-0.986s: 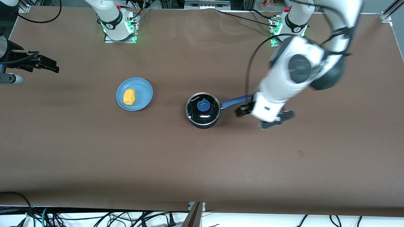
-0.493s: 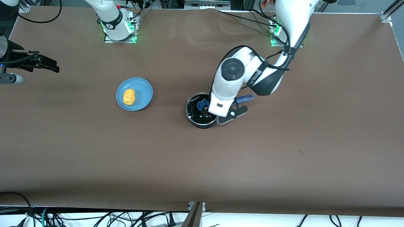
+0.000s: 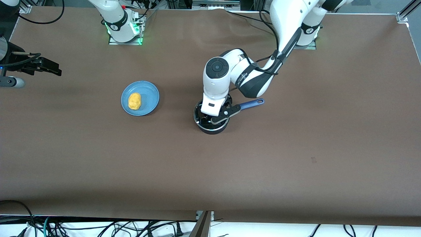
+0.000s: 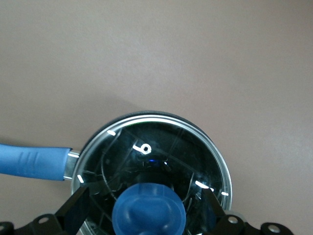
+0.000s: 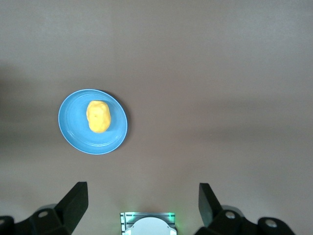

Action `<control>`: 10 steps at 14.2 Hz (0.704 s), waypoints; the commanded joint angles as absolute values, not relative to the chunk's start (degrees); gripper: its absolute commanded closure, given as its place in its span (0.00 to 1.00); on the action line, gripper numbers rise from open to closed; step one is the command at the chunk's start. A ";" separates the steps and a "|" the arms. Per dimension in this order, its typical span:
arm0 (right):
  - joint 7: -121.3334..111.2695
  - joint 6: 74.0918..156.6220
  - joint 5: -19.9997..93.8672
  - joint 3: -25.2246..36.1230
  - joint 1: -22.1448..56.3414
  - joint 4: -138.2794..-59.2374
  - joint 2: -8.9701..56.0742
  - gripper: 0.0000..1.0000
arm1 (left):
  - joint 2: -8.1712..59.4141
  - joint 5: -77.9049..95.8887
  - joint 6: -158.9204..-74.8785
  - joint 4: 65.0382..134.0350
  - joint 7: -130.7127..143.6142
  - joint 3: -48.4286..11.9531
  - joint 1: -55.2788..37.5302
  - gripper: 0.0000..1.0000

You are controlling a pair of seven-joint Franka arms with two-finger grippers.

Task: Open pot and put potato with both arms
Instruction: 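Lower the left gripper and grasp the blue knob of the lid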

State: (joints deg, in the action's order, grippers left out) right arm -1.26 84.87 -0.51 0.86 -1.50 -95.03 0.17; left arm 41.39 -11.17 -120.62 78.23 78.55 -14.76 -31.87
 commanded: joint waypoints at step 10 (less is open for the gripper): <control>-0.88 84.81 -1.32 0.18 -1.85 -95.27 -0.53 0.00 | 43.68 -15.12 -120.15 75.94 81.74 -14.24 -33.66 0.24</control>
